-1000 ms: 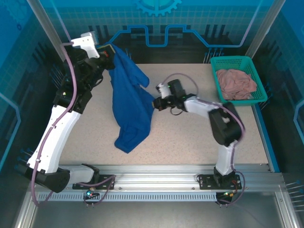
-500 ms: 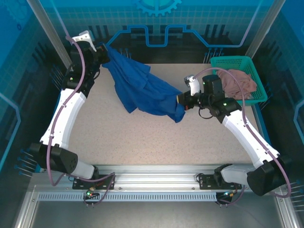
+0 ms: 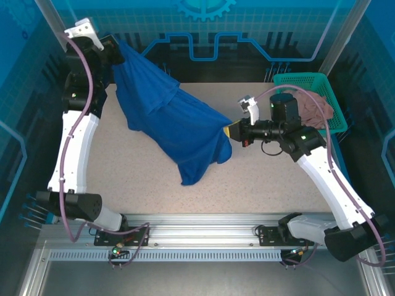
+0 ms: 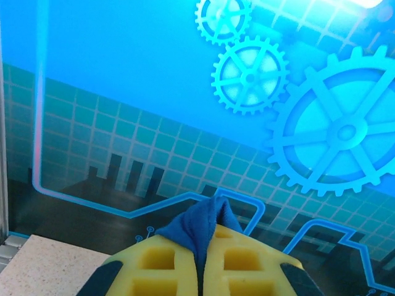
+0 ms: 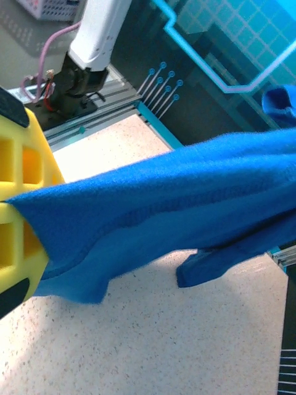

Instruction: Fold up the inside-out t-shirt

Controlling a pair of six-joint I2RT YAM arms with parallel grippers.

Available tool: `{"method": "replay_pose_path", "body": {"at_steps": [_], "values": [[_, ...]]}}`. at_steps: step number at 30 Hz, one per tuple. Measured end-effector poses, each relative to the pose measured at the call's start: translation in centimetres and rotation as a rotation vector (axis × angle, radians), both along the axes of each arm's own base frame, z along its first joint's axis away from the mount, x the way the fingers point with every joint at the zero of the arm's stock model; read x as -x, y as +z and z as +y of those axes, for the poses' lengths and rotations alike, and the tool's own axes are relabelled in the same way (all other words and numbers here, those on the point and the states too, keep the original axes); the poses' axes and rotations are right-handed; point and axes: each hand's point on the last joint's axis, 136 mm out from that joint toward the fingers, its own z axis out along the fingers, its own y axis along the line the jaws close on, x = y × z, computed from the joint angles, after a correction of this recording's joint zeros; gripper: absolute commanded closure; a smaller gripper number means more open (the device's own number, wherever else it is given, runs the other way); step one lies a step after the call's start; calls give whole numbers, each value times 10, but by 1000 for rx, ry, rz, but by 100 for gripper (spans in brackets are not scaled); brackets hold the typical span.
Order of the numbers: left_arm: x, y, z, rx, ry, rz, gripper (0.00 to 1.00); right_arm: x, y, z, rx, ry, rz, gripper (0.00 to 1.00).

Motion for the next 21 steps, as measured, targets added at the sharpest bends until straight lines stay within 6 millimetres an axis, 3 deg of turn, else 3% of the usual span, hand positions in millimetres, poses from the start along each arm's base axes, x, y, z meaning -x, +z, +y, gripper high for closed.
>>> {"method": "replay_pose_path", "body": {"at_steps": [3,6,8,10,11,12,13,14,15,16,18,21], "values": [[-50,-36,-12,-4,-22,70,87,-32,-31,6,9,-72,120,100],[-122,-97,-32,-19,-69,192,62,-75,-80,3,61,-193,248,100],[-167,-150,-45,-25,-102,295,39,-102,-117,-5,117,-281,320,100],[-187,-209,-54,-32,-123,423,31,-125,-147,-15,166,-350,370,100],[-185,-243,-57,-33,-130,515,29,-135,-160,-22,188,-380,391,100],[-179,-272,-59,-36,-138,601,26,-143,-171,-28,210,-406,406,100],[-166,-301,-62,-39,-145,686,14,-151,-183,-36,236,-432,422,100],[-148,-325,-64,-45,-152,754,9,-157,-194,-44,265,-453,433,100],[-127,-344,-67,-49,-158,811,9,-160,-202,-49,286,-467,442,100],[-93,-360,-73,-48,-169,866,9,-164,-210,-55,313,-478,450,100],[-27,-371,-87,-41,-198,928,11,-166,-225,-65,360,-488,468,100],[50,-349,-114,-33,-270,875,13,-165,-242,-76,409,-492,492,100]]}}
